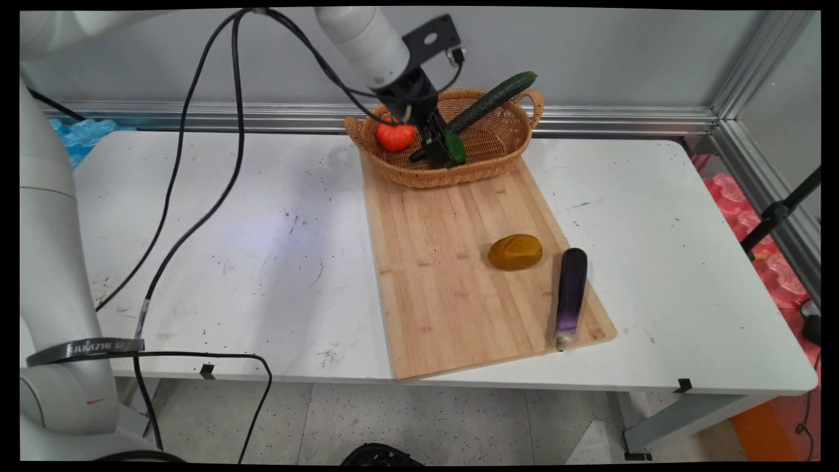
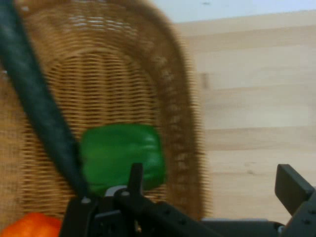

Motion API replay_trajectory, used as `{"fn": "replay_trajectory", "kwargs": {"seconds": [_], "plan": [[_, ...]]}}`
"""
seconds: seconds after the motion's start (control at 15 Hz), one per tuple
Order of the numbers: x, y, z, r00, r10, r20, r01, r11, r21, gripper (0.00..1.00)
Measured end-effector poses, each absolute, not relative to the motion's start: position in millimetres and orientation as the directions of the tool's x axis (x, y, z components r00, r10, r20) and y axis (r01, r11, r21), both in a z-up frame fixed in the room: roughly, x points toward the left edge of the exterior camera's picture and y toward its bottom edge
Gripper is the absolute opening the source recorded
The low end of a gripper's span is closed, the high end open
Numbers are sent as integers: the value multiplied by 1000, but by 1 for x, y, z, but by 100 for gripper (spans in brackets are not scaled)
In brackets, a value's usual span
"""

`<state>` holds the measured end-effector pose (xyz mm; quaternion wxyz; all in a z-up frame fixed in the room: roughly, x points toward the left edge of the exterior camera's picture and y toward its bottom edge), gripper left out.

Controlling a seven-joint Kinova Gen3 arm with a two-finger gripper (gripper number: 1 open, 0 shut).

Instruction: Pick up the cucumber from the vegetable basket

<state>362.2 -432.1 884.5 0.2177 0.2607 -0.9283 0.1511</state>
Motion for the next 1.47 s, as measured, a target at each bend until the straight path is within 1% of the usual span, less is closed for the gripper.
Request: {"fn": "replay_trajectory", "kwargs": {"seconds": [0.33,0.67,1.07,1.47], "plan": [[377,-471,891,-775,-393,496,-553,801,-230,100],[383,-510,882,-757,-388,526,-578,773,-261,100],[380,-553,853,-709,-411,574,-634,728,-262,100],[373,-580,826,-655,-438,615,-684,689,-238,100]]}}
